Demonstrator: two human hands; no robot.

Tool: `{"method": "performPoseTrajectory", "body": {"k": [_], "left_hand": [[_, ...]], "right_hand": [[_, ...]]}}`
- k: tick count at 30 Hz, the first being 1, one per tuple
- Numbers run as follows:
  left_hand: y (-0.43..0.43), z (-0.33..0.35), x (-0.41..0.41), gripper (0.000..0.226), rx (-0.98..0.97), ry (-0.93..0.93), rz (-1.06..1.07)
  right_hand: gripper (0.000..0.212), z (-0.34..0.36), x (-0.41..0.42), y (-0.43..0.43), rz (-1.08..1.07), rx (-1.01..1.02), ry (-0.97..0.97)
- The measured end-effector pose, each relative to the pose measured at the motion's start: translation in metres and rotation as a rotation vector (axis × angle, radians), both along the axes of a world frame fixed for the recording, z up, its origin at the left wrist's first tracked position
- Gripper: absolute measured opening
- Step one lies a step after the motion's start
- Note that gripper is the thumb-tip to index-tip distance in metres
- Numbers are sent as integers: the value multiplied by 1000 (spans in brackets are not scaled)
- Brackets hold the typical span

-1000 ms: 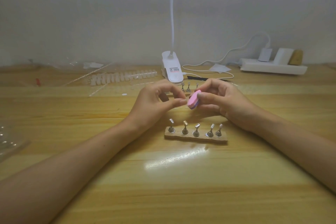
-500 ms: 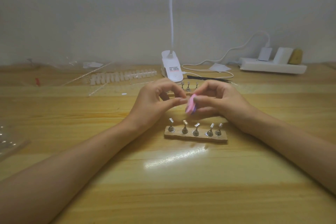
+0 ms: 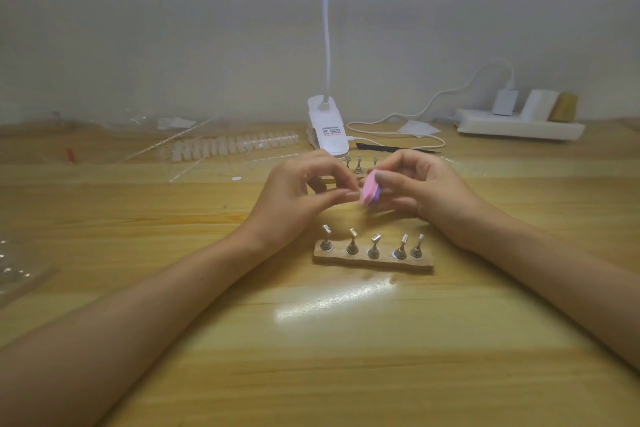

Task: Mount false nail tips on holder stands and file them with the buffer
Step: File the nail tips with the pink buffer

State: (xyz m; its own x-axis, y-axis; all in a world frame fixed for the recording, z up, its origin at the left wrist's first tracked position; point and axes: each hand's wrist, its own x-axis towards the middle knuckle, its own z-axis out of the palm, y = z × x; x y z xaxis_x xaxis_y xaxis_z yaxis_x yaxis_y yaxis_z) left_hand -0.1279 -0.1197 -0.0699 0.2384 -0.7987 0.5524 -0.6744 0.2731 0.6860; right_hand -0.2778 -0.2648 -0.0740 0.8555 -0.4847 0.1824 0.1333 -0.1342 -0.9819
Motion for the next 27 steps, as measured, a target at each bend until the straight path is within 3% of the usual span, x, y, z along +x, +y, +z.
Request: {"method": "performPoseTrajectory", "body": {"k": [4,9,13,17,25,27], "left_hand": [[2,0,-1,6,20,-16,-30],[1,0,1,10,-8,68,29],[2,0,-2,4,51,23,-67],[1,1,1,6,31,66,-18],[3,0,-3,12,57,29,-52],[3,0,-1,12,21,93,-2]], "right_hand": [[13,1,-2,1,95,-54,48],[15,1,-2,0,71,-26,30],[20,0,-1,-1,-12,-12,4],[14,1,-3,2,88,-47,50],[20,2,-2,0,27,-6,11],[19,3,-2,1,16,-5,9]]}}
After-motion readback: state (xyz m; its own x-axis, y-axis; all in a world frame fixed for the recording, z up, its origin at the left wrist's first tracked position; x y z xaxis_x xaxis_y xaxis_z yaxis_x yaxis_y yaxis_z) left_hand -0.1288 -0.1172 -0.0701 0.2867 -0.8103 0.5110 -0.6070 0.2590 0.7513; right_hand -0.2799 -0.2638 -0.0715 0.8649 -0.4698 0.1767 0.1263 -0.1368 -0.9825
